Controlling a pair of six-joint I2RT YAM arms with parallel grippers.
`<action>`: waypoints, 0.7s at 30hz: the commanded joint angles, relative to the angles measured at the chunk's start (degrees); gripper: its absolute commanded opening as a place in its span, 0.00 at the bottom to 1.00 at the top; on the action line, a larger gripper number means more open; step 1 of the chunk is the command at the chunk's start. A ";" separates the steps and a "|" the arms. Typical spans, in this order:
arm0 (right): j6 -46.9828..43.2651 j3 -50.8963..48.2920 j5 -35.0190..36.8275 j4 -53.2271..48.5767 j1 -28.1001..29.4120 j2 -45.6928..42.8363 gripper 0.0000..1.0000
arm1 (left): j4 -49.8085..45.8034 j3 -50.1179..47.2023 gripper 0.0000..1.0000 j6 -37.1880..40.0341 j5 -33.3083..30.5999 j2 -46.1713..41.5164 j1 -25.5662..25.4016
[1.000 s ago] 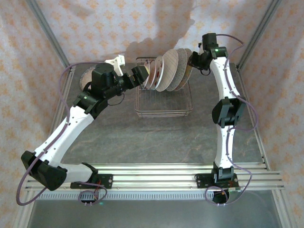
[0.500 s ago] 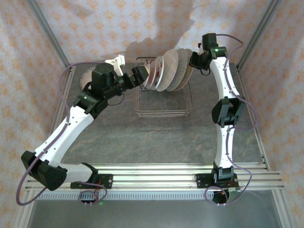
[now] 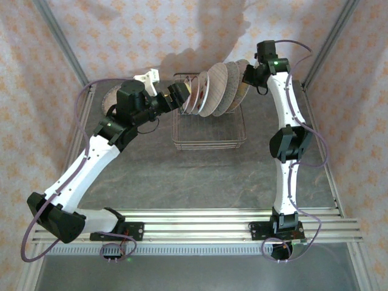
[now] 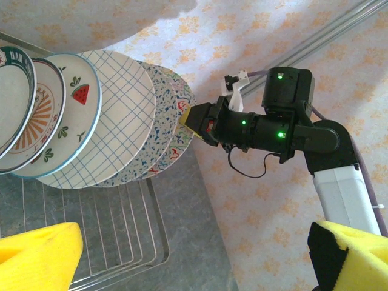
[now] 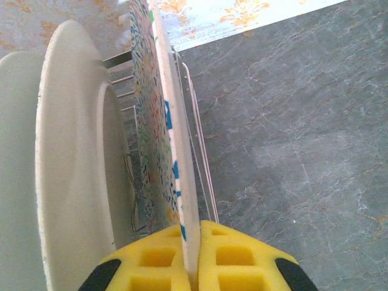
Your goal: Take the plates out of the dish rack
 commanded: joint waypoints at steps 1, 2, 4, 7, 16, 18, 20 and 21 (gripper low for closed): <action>2.40 2.62 5.08 1.30 0.57 -5.79 0.00 | 2.93 -0.56 0.96 -0.12 -0.25 -0.08 -0.59; 2.48 2.61 5.80 1.00 0.68 -6.21 0.00 | 2.99 -0.61 0.96 -0.13 -0.23 -0.09 -0.58; 2.49 2.48 7.27 0.71 0.92 -7.22 0.00 | 3.17 -0.65 0.96 -0.15 -0.26 -0.19 -0.57; 2.57 2.59 9.50 0.60 1.28 -8.74 0.00 | 3.34 -0.73 0.96 -0.30 -0.09 -0.21 -0.58; 3.50 2.77 15.02 -2.48 1.44 -12.89 0.00 | 4.35 -0.89 0.96 -1.09 0.26 -0.27 -0.75; 3.89 2.18 15.51 -2.48 1.56 -14.27 0.00 | 4.56 -0.97 0.96 -1.32 0.35 -0.23 -0.82; 4.03 2.14 16.43 -2.95 1.62 -15.40 0.00 | 4.75 -1.00 0.96 -1.43 0.38 -0.25 -0.93; 3.99 2.07 16.97 -3.22 1.67 -16.01 0.00 | 4.75 -0.93 0.96 -1.44 0.35 -0.20 -1.00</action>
